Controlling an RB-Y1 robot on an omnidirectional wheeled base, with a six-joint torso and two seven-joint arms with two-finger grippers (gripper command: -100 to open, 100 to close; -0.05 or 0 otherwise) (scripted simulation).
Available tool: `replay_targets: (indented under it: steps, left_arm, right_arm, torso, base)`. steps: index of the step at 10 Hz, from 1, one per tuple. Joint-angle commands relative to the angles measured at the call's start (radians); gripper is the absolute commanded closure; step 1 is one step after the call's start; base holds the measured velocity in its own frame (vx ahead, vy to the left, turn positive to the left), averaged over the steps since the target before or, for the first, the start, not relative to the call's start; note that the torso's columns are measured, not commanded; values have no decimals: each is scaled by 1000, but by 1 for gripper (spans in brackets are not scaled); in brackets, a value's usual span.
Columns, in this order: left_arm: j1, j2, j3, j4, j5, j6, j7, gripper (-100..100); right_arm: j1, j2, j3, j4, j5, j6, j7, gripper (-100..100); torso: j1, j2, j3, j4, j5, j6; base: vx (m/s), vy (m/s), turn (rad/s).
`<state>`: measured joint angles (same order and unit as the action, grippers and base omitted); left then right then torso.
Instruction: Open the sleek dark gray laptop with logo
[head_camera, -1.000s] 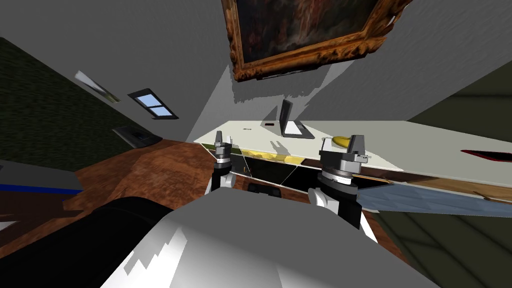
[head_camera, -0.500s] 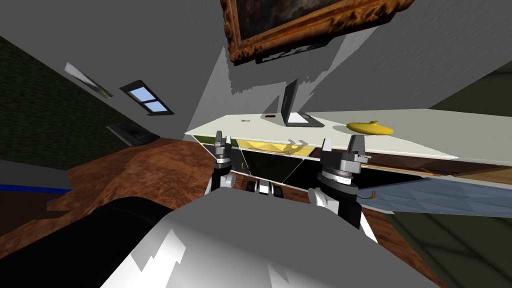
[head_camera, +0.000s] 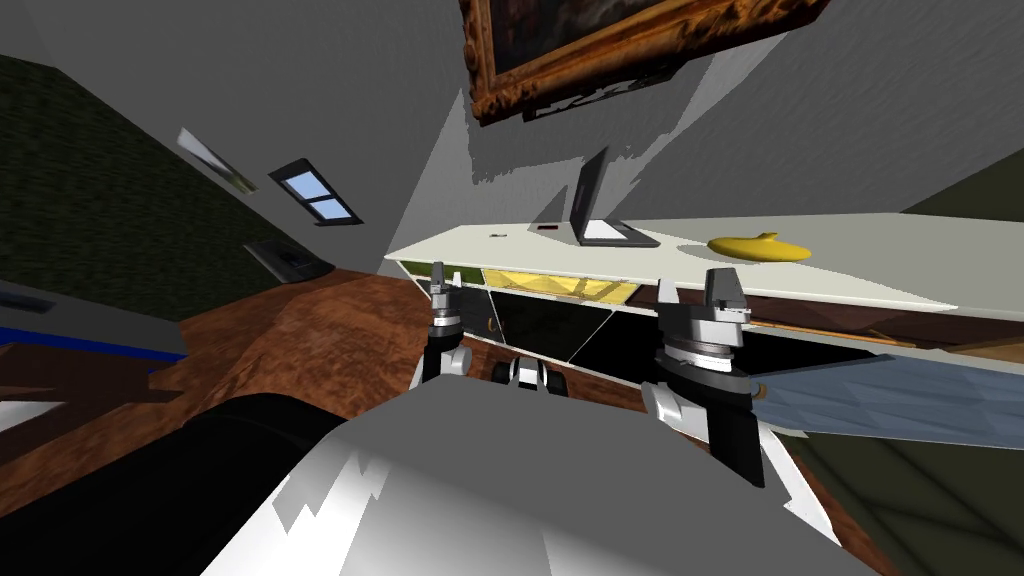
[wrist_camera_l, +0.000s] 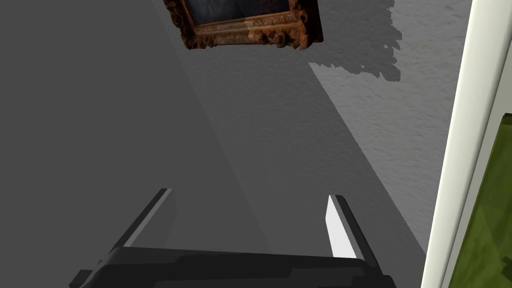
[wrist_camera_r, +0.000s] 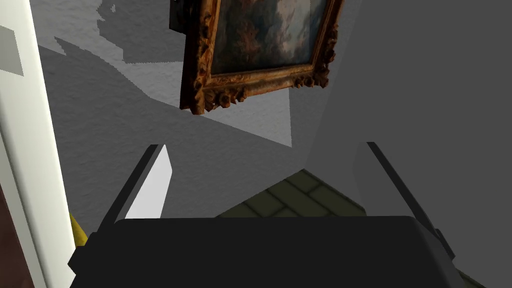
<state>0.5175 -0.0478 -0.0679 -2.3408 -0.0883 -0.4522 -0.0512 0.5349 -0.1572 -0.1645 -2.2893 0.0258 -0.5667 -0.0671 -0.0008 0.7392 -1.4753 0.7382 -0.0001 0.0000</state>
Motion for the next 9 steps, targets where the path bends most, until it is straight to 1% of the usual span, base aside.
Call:
replay_targets:
  steps: [1,2,3,4,5,6,7,8,9]
  left_arm:
    - [0,0,0,0,0,0,0,0]
    - [0,0,0,0,0,0,0,0]
    - [0,0,0,0,0,0,0,0]
    - [0,0,0,0,0,0,0,0]
    - [0,0,0,0,0,0,0,0]
    - [0,0,0,0,0,0,0,0]
    - [0,0,0,0,0,0,0,0]
    - [0,0,0,0,0,0,0,0]
    - [0,0,0,0,0,0,0,0]
  right_arm:
    - [6,-46,-69,11,20,15,9,-100]
    - [9,-78,-97,18,34,28,15,-100]
    - [9,-78,-111,18,34,28,15,-100]
    - [14,-111,-147,27,50,42,22,-100]
    - [14,-111,-155,27,50,42,22,-100]
    - [19,-145,-196,37,66,58,28,-100]
    - [26,-180,-226,49,84,75,35,-100]
    - [26,-181,-246,49,84,75,35,-100]
    - [35,-219,-282,62,102,94,42,-100]
  torso:
    - [0,-2,-1,0,0,0]
    - [2,-3,-2,-1,0,0]
    - [2,-1,-1,0,0,0]
    - [1,-2,-1,0,0,0]
    - [1,-2,-1,-1,0,0]
    - [0,-2,-1,-1,0,0]
    - [0,-1,0,0,0,0]
    - [1,1,0,0,0,0]
    - [1,-1,-1,0,0,0]
  base:
    - [-64,24,80]
    - [-97,29,159]
    - [-71,25,37]
    - [-56,34,76]
    - [-47,21,52]
    - [-73,23,99]
    - [-94,32,168]
    - [-60,25,70]
    - [-50,40,113]
